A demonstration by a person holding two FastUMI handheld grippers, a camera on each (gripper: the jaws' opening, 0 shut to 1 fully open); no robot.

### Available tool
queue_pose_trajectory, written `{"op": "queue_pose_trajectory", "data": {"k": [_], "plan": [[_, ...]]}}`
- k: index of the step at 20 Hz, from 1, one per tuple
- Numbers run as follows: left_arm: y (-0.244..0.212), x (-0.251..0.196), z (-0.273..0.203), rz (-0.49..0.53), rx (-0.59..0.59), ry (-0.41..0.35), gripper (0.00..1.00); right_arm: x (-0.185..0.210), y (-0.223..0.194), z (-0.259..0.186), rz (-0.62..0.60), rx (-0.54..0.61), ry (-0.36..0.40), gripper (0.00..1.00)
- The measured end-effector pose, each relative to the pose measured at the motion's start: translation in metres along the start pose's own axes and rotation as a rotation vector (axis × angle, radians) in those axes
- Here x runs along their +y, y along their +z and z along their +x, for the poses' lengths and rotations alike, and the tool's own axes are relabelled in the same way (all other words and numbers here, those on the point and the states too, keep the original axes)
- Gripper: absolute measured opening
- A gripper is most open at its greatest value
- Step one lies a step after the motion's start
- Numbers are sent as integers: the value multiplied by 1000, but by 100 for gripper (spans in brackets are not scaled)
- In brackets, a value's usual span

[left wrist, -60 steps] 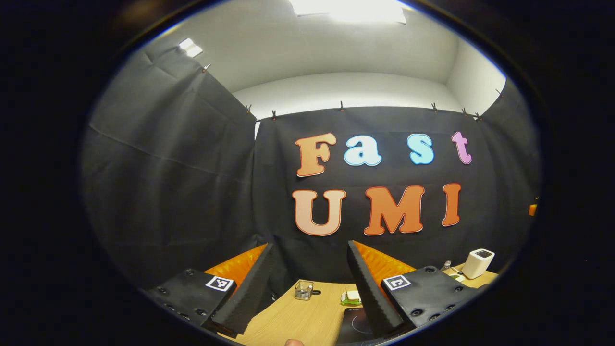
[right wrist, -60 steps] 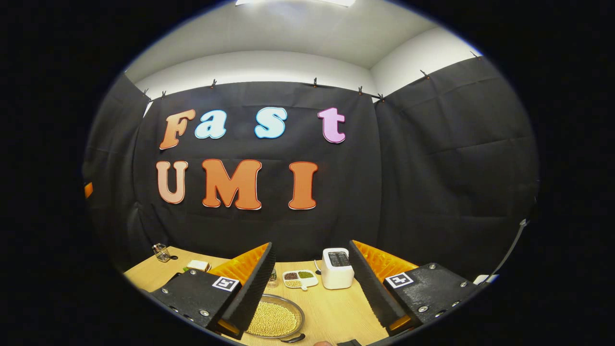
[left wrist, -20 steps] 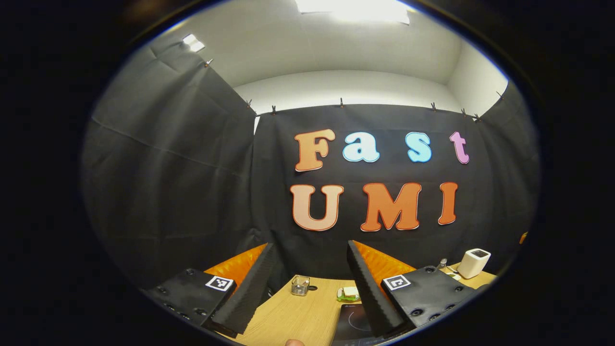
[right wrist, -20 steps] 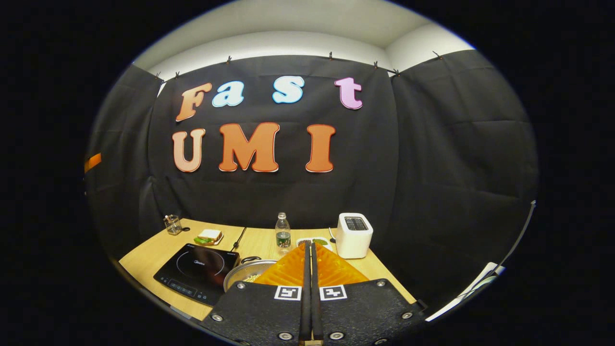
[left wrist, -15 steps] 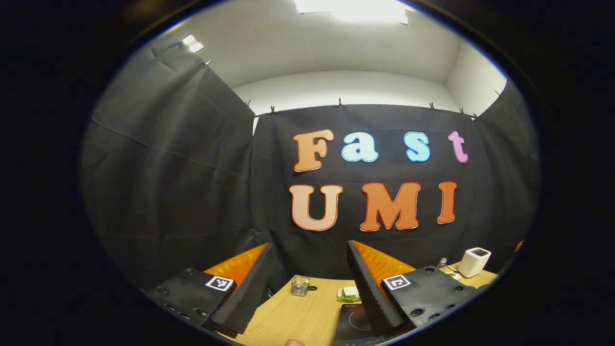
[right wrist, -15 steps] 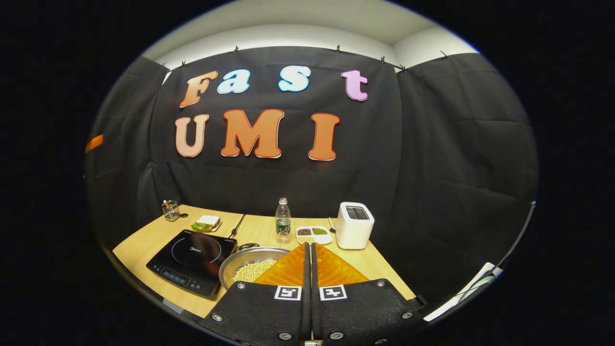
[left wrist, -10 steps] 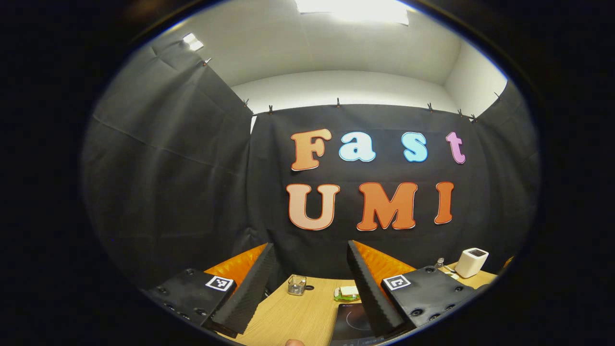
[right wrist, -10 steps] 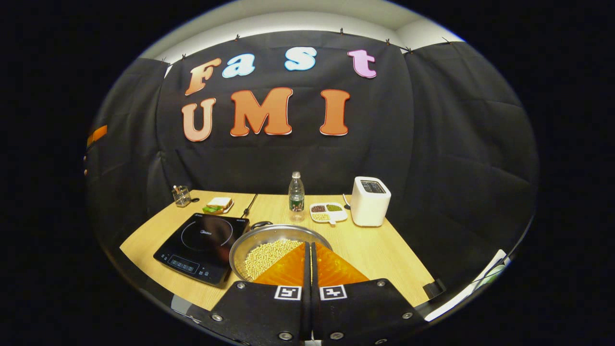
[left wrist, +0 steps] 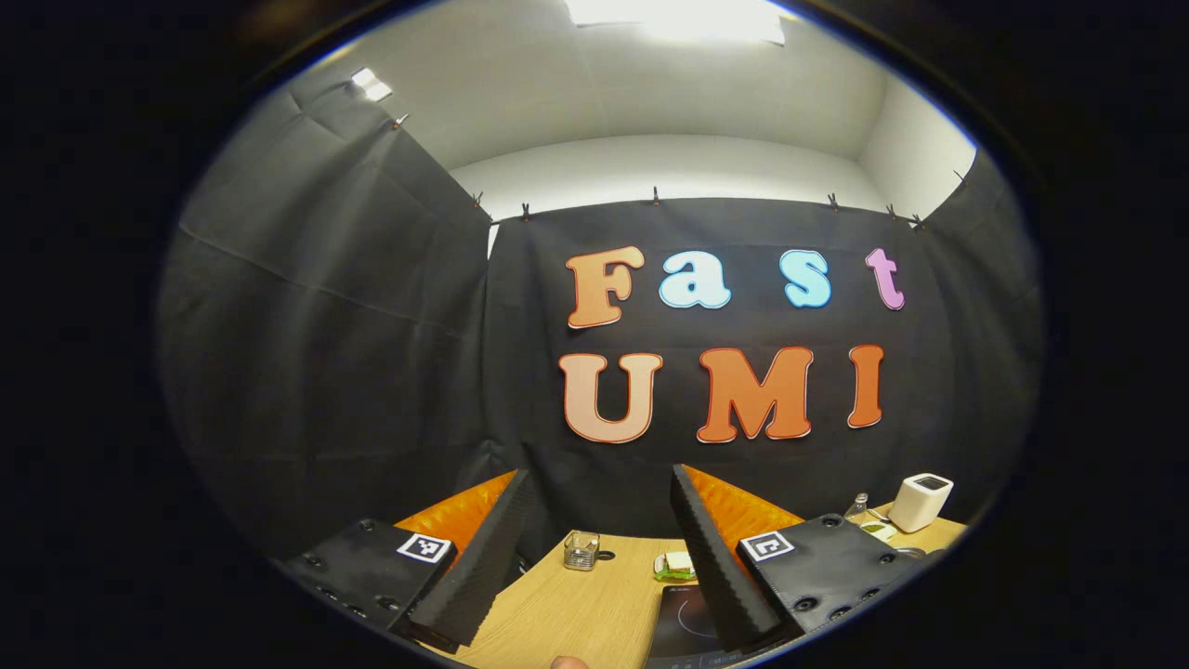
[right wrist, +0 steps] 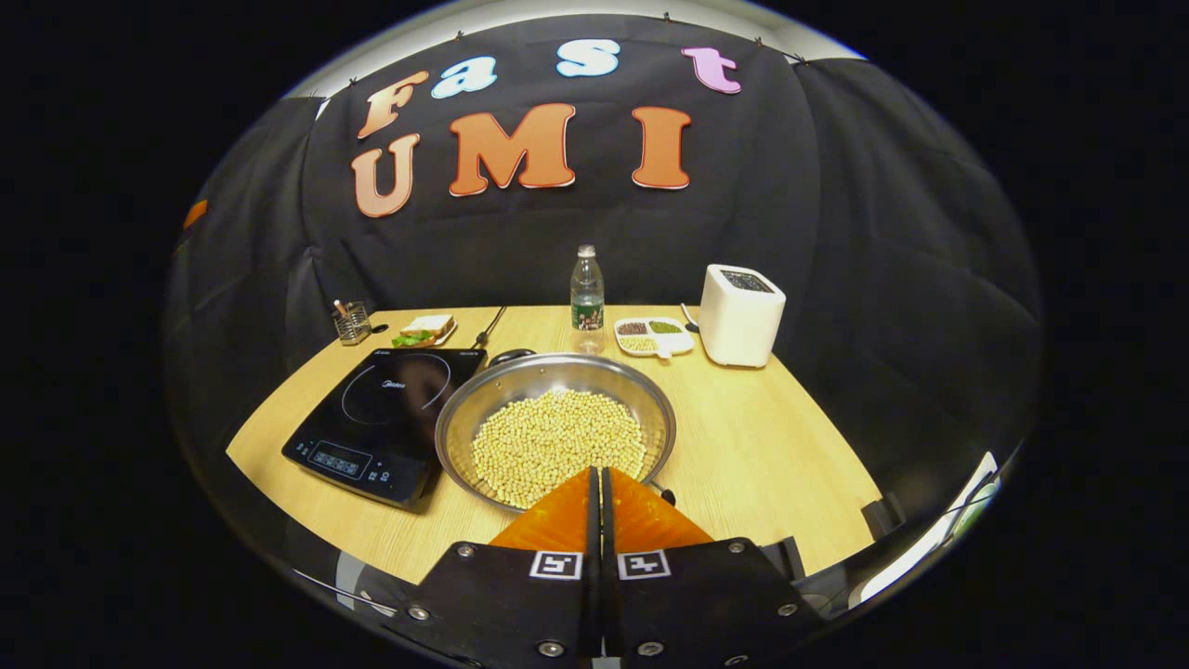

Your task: First push the handle of the pot to place it horizontally, then grasp the pot with both hands and set it on the induction cooktop.

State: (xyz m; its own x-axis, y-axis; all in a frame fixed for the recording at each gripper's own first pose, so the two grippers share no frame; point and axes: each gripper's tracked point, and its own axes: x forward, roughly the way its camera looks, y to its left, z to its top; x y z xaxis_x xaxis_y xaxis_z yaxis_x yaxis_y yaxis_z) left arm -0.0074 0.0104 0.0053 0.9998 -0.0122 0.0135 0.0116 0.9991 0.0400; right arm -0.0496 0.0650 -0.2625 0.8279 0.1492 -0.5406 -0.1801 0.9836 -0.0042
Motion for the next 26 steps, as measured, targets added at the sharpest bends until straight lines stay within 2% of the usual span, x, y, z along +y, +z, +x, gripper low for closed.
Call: {"op": "queue_pose_trajectory", "data": {"k": [6, 10, 16, 26], "plan": [[-3, 0, 3, 0, 4, 2, 97, 13, -47, 30, -18, 101, 29, 0], [-6, -2, 1, 5, 5, 4, 98, 17, -63, 48, -20, 146, 29, 0], [-11, -2, 4, -2, 12, 7, 97, 14, -63, 52, 13, 151, 27, 0], [-19, 0, 7, 5, 31, 22, 96, -21, -55, 67, 46, 141, -39, 0]]}}
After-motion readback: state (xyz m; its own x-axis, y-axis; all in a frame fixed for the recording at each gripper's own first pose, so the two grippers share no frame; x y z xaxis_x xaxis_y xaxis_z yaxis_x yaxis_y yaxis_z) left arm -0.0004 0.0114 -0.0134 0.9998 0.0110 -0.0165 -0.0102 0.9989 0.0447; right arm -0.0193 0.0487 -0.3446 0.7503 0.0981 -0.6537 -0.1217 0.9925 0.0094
